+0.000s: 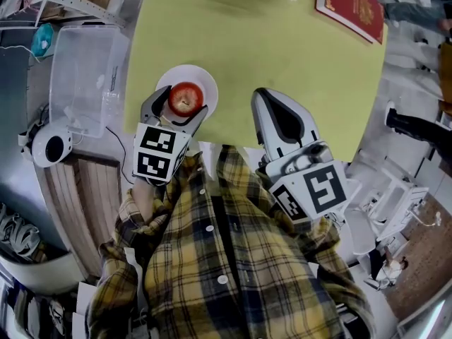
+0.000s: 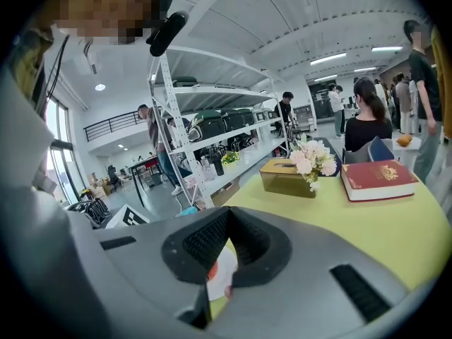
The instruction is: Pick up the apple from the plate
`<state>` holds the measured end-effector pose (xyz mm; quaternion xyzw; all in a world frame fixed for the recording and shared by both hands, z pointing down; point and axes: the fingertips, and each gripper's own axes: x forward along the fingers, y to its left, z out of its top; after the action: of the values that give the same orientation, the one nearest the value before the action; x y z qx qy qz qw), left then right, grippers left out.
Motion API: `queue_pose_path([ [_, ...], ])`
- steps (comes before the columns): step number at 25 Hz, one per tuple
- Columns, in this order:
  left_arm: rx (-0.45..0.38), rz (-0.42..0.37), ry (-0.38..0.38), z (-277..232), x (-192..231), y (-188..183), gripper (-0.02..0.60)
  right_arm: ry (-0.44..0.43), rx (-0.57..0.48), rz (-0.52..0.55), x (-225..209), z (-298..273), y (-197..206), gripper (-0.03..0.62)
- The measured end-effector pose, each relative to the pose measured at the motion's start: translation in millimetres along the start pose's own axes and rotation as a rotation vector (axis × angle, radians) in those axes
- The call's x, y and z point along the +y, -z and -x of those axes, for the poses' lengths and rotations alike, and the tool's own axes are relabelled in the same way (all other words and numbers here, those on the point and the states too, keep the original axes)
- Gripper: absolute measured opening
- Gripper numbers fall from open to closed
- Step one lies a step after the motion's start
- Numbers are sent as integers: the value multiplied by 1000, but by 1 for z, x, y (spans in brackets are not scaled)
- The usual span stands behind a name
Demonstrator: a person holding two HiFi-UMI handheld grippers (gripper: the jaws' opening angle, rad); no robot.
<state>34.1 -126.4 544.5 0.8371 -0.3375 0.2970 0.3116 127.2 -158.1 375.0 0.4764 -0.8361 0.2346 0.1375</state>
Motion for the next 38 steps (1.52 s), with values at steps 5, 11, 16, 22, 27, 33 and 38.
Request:
queue_pose_path([
  [5,-1,6,2,1,1,-1,376,-1,-6,2,1,-1,-3,-3],
  [11,-26,-1,-8,6,7,-13,382,1,-17,9,2,0,-8,-3],
  [16,-53,-12,-16,16,9,-28,382,-1,-35,16,4,3,-15,-3],
  [22,-78,-34,-15,31,8,-47,382,-5,-57,29,8,6,-26,-3],
  [27,-101,-58,-4,45,4,-68,382,-3,-79,42,10,11,-39,-3],
  [33,-138,-102,37,65,-8,-106,382,22,-121,57,5,26,-58,-3],
  [38,-185,-128,75,80,-18,-141,382,57,-158,62,-2,39,-71,-3],
])
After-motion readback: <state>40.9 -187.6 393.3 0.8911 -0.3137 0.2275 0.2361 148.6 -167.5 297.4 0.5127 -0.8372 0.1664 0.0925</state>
